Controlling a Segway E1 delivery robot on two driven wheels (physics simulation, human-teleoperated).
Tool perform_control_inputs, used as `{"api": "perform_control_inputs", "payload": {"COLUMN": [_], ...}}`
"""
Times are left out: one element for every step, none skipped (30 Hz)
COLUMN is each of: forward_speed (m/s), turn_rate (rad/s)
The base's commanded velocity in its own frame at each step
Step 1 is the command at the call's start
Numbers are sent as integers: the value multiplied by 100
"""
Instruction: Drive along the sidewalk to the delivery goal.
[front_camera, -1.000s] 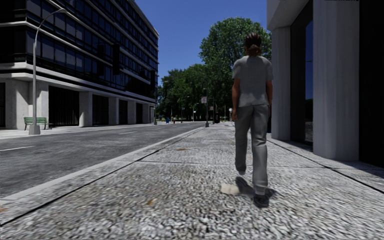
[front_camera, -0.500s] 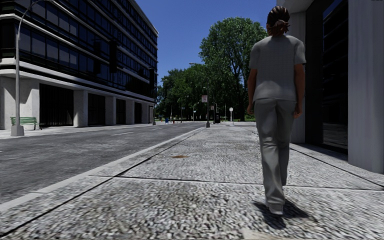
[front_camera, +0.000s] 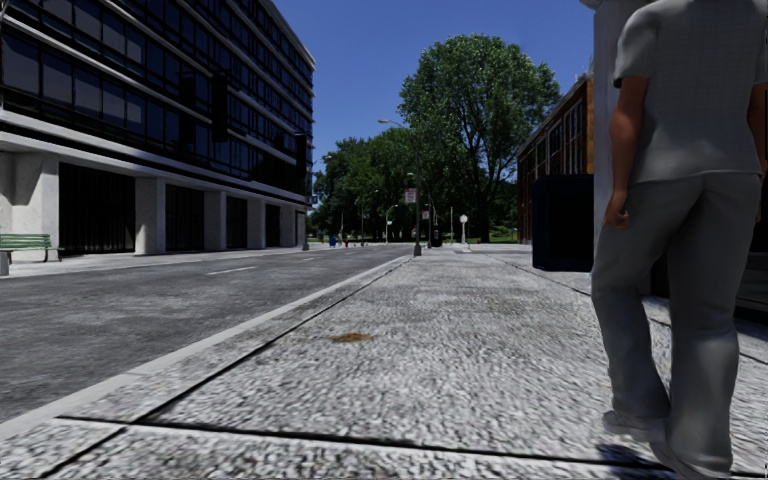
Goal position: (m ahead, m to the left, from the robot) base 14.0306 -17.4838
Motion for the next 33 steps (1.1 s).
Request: {"api": "perform_control_inputs", "payload": {"forward_speed": [200,200,200,200,200,200,200,200,200,200,200,200,200,200,200,200,200,200,200,200,200,200,200,200,200,200,200,200,200,200,200,200,200], "turn_rate": [0,0,0,0,0,0,0,0,0,0,0,0,0,0,0,0,0,0,0,0,0,0,0,0,0,0,0,0,-13,-30,-45,-45,-52]}}
